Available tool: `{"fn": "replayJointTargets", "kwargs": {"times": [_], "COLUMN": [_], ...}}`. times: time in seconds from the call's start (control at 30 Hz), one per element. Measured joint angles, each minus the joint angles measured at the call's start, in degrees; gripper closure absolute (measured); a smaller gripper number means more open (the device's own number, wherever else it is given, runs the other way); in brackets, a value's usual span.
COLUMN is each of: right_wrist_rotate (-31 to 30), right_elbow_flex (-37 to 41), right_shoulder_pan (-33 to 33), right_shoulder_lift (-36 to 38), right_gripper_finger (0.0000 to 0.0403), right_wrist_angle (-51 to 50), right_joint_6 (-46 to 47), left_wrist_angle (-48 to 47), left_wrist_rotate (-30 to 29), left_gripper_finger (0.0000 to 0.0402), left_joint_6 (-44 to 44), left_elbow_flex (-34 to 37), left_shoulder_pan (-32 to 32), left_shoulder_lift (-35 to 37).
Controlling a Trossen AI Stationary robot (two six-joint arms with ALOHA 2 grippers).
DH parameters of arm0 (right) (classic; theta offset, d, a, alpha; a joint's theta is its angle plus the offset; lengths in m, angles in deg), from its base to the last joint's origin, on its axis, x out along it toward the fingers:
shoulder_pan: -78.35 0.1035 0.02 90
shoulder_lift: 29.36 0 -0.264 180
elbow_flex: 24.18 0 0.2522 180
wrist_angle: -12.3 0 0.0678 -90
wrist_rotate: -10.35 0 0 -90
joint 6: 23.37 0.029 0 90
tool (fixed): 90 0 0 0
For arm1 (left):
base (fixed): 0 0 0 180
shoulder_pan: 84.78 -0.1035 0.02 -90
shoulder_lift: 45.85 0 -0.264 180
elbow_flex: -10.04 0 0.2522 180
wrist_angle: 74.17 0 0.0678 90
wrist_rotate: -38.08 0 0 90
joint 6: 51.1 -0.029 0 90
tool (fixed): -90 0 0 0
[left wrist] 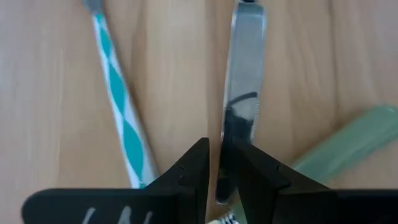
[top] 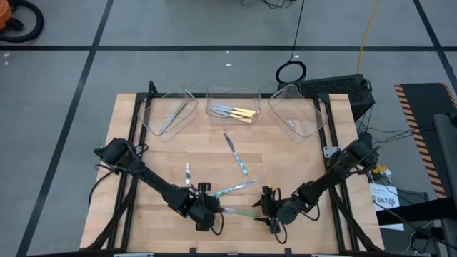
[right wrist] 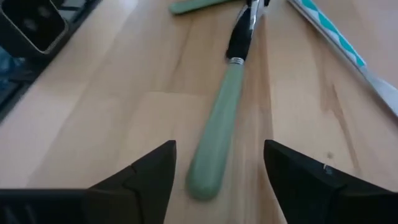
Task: Sort silverware by color (type)
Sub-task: Put the right green table knife into the left transparent bin
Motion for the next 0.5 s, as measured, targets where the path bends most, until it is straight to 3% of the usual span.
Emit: {"fn": "replayJointTargets", "kwargs": {"times": [0.3, 0.5], "right_wrist_rotate": [0.5, -1.2], "right_elbow_flex": [-2.8, -3.1], "right_shoulder_pan": [-0.2, -0.1], "right_shoulder_lift": [-1.1, -0.9], "right_gripper_finger": [0.0164, 0.0193], "right_wrist_angle": [-4.1, -11.0], "right_joint_6": [-1.8, 1.6], "left_wrist_angle": [1.9, 2.9], "left_wrist_rotate": [-0.1, 0.4], "left_gripper_finger": [0.0323, 0.0323], "left_joint_6": [1.5, 1.8], "left_elbow_flex": [-0.2, -0.2], "left_shoulder_pan": [-0.9, -1.1], "left_shoulder_lift": [-2.6, -2.7]}}
